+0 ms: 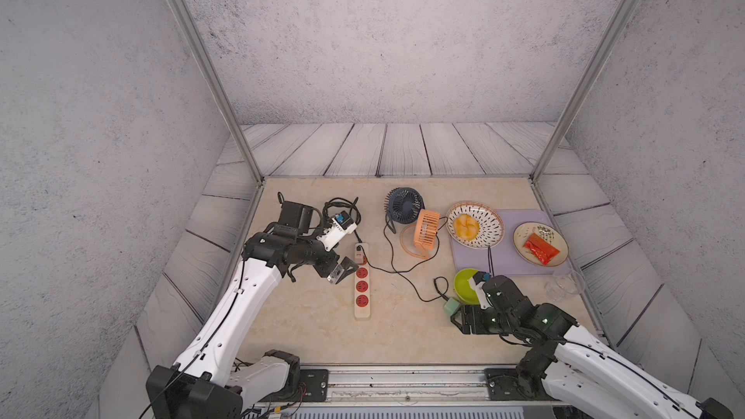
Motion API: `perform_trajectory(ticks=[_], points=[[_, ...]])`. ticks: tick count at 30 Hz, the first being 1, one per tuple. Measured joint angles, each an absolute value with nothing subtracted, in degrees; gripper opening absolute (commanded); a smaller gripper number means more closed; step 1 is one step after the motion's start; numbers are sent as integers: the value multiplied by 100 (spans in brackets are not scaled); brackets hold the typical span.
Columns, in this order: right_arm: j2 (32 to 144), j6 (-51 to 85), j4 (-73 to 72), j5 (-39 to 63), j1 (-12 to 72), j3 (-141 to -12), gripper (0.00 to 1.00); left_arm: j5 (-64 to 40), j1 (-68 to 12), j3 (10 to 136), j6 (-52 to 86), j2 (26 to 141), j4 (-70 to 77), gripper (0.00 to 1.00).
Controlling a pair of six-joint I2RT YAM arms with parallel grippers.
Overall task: Plug the desk fan into the power strip
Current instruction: Pick up the plug from the center of the board.
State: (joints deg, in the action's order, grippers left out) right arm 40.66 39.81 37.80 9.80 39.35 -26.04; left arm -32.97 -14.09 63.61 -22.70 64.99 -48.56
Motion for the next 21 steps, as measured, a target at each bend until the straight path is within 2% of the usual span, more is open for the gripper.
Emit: perform_trajectory(ticks=[9, 21], points=[[4180, 3885, 3116, 825, 3938, -2314, 83, -4331, -405, 5975, -930, 6464, -3896, 99], [4674, 3721, 1929, 587, 3955, -1887, 83, -4923, -150, 5870, -440, 6471, -3402, 99]])
